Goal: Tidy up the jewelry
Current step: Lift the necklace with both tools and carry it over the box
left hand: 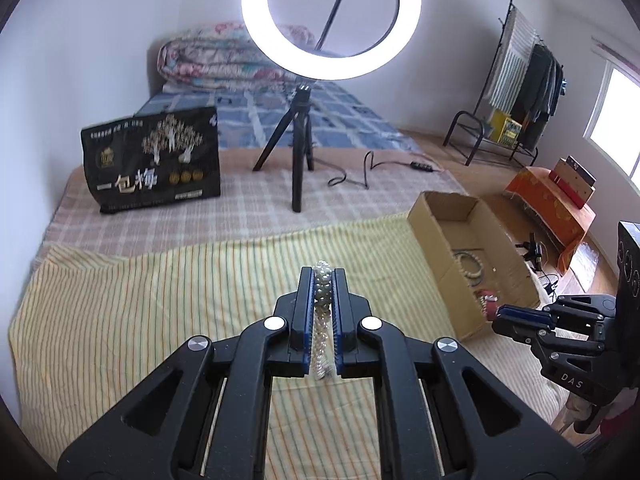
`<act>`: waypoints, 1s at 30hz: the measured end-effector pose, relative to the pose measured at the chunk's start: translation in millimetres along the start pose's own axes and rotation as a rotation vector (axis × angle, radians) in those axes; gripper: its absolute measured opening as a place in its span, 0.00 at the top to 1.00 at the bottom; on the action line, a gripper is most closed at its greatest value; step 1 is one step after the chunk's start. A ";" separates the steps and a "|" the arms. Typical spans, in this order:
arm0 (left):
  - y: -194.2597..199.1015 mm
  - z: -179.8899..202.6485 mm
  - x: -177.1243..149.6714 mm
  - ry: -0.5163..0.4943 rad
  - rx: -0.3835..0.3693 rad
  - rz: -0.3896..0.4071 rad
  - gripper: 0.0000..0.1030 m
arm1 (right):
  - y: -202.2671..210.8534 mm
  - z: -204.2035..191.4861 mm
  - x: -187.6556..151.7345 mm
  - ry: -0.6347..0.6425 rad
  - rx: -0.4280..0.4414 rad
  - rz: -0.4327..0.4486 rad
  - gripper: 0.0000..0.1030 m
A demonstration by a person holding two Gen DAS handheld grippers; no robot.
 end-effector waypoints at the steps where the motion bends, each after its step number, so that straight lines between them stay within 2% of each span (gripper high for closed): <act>1: 3.2 3.0 1.3 -0.003 -0.008 0.007 0.95 | 3.9 1.8 0.6 -0.001 -0.005 0.005 0.93; 9: 21.5 32.5 9.1 -0.026 -0.062 0.026 0.95 | 34.6 25.4 2.9 -0.055 -0.037 0.056 0.93; 18: 30.2 78.6 28.5 -0.076 -0.120 0.048 0.95 | 47.5 61.8 1.9 -0.114 -0.067 0.080 0.93; 30: 8.3 146.4 53.8 -0.116 -0.196 0.049 0.95 | 51.0 109.9 -13.1 -0.159 -0.077 0.039 0.93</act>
Point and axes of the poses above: each gripper's, at about its wrist camera, not at the fingertips, and y roughly against the way its jaws point, z to its right, x to its top, the point moved 7 cm from there along -y, roughly the way its jaws point, and after that the axes turned 12 degrees about y, right-handed, at the moved point
